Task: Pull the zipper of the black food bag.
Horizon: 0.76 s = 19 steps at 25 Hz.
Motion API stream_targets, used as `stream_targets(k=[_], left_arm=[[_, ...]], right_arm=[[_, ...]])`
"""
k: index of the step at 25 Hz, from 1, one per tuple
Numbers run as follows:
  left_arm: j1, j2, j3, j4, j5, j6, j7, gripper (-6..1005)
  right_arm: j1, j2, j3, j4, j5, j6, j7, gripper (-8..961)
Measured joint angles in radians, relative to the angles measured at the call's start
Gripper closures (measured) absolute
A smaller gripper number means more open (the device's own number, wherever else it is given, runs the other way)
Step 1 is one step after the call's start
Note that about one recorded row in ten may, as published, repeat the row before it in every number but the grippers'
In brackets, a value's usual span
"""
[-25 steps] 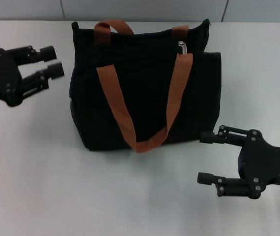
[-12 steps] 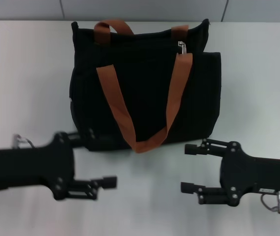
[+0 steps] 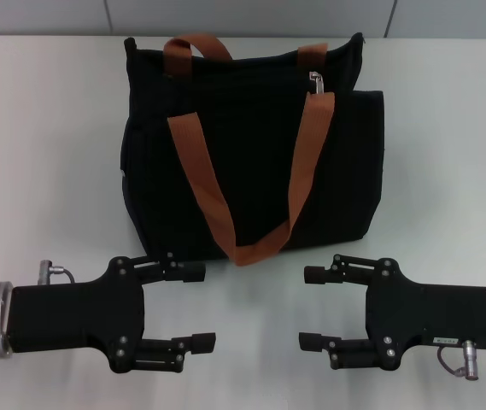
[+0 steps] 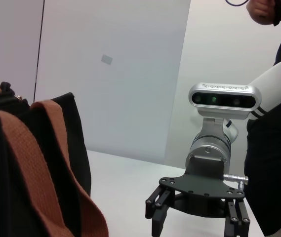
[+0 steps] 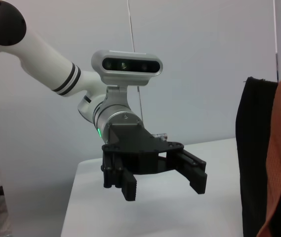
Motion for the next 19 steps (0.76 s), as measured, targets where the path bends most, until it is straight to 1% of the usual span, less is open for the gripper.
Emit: stream_targets(k=[8,19], left_arm=[[0.013,0.005,0.001,-0.001,0.003,0.001,0.007,182],[0.014,0.004,0.001,-0.001,0.004,0.004,0.009,207]], right_arm=[[0.005,0.0,-0.012,0.001,-0.001,0.003,0.0,182],[0.005,0.0,-0.011,0.001,-0.001,0.001,0.0,182]])
